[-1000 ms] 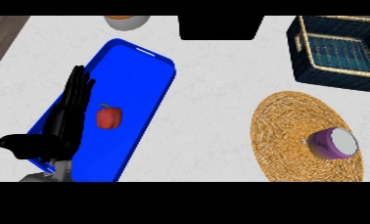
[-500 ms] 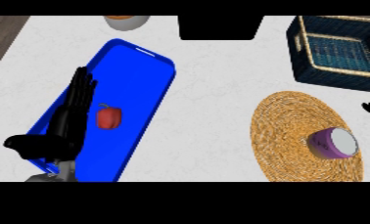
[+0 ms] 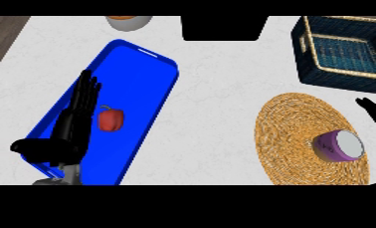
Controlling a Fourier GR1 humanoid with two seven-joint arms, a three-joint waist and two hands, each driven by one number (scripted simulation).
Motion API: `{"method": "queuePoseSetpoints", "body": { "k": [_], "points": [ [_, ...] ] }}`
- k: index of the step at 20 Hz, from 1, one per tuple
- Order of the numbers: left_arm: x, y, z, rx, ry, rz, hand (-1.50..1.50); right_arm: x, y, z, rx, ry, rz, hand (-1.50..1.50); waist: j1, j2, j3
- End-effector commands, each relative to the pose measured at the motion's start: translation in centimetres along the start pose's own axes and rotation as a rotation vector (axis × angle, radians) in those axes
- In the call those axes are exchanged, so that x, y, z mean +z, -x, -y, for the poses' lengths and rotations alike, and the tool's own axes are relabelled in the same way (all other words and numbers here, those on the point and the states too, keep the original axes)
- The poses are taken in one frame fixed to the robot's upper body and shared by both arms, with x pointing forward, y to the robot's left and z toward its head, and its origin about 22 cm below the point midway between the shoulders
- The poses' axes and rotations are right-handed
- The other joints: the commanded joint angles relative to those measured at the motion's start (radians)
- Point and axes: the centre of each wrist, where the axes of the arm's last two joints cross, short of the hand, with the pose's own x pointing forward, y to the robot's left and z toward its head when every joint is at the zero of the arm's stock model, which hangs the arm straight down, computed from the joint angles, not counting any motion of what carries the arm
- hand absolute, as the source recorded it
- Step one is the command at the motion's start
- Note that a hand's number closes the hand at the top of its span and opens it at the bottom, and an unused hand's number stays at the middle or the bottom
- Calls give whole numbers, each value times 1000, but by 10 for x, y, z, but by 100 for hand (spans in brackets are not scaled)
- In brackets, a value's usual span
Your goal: Pick the can from the placemat and place it in the basket
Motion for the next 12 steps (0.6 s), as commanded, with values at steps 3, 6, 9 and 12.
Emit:
{"method": "queuePoseSetpoints", "body": {
  "k": [3, 6, 9, 12],
  "points": [
    [11, -8, -9, -1, -11, 7, 0, 5, 21, -33, 0, -8, -16, -150, -3, -1, 0],
    [6, -9, -3, -13, 7, 0, 0, -8, -3, -31, 1, -25, -31, -150, 0, 0, 0],
    [-3, -2, 1, -4, 1, -12, 0, -9, 12, -35, 18, -58, -47, -150, -2, 0, 0],
    [4, 1, 12, -7, 0, 10, 0, -22, 7, -25, 11, -53, -33, -150, 0, 0, 0]
  ]
}}
